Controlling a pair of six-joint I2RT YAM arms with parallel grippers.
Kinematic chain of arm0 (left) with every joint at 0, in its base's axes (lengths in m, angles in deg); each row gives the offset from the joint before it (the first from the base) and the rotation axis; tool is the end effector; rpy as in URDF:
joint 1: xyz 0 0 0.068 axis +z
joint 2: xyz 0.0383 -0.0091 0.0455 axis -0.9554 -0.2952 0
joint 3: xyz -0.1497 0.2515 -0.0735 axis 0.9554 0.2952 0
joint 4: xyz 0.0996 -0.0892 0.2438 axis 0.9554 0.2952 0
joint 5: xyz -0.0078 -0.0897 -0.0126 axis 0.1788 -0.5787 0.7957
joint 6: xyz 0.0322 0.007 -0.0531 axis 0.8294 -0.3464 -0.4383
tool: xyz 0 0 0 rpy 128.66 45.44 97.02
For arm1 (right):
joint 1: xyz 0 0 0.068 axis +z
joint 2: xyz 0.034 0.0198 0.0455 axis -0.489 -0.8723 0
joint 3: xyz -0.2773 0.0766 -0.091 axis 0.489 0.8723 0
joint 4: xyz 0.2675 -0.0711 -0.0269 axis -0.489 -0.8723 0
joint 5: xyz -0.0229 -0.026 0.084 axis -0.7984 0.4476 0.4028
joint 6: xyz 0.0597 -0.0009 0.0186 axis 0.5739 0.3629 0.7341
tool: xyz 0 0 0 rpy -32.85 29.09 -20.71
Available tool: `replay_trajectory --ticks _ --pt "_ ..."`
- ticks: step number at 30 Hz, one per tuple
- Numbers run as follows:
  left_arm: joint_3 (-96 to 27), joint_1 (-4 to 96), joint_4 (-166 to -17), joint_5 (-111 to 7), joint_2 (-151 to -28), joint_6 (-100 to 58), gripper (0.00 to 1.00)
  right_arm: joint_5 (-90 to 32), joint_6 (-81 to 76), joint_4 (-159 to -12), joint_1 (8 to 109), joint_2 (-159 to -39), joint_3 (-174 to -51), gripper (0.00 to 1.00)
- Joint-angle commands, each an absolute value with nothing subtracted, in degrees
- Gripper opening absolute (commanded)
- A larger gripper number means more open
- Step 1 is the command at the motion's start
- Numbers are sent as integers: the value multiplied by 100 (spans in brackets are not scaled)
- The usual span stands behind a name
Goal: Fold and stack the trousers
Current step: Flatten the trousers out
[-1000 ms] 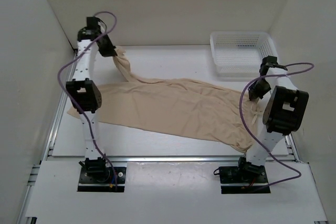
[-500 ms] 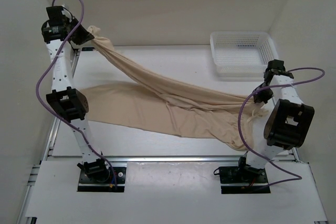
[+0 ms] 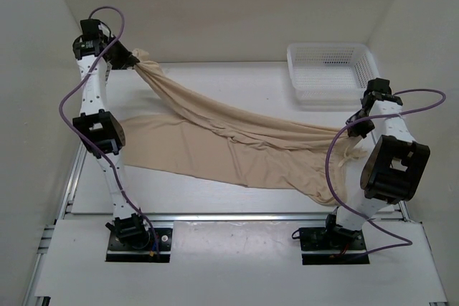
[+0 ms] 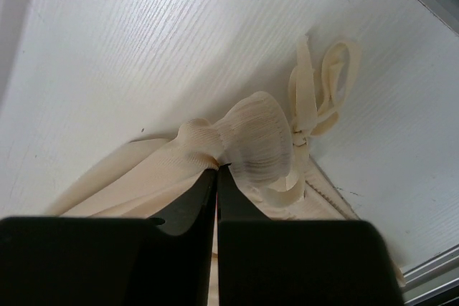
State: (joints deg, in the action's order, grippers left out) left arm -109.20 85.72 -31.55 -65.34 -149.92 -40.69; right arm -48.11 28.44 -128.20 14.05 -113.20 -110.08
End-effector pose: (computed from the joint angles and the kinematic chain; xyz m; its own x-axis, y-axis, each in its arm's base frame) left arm 0.5465 0.1071 0.3440 -0.6276 -0.6324 -0.4541 -0.3271 0.7435 -0.5833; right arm 0.3481 -0.1045 0.2552 -0.4845 0.7541 -0.4433 0.8032 0.5843 0.1160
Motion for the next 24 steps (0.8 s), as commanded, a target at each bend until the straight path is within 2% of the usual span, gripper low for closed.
replay_trajectory --ticks 1,2,3,9,10,11,12,16,17,18,19,20,22,24 --pt "-11194 8645 -3378 -6624 -14517 -4226 21 -4880 2863 -12800 1381 -11367 -11215 0" --pt "-11011 8646 -3378 -6554 -14570 -4297 49 -4880 2863 -12800 1381 -11367 -11215 0" --pt "-10905 8707 -3378 -6467 -14571 -4297 99 -4819 2863 -12800 1381 -11367 -11215 0" --pt "-10272 8708 -2956 -5623 -14597 -3955 100 -4819 2758 -12800 1381 -11367 -11162 0" --pt "-10184 8707 -2956 -5526 -14597 -3876 95 -4819 2758 -12800 1381 -11367 -11162 0" --pt "-10131 8707 -2886 -5360 -14649 -3797 34 -4819 2758 -12800 1381 -11367 -11101 0" --pt "-10052 8646 -2825 -5228 -14702 -3796 10 -4819 2758 -12748 1381 -11367 -11101 0" --pt "-9780 8646 -2754 -5034 -14991 -3682 10 -4757 2758 -12748 1381 -11367 -11048 0" --pt "-9779 8593 -2754 -5033 -15053 -3682 14 -4757 2758 -12748 1381 -11367 -11048 0" --pt "-9727 8593 -2754 -5033 -15124 -3682 22 -4757 2758 -12748 1381 -11367 -11048 0" --pt "-9726 8593 -2754 -5033 -15272 -3682 43 -4757 2758 -12748 1381 -11367 -11048 0" --pt "-9726 8593 -2754 -5103 -15361 -3682 53 -4757 2758 -12748 1381 -11367 -11048 0" --pt "-9831 8593 -2754 -5270 -15589 -3682 63 -4757 2758 -12748 1381 -11367 -10996 0" --pt "-9893 8532 -2754 -5270 -15862 -3682 64 -4757 2758 -12748 1381 -11367 -10995 0"
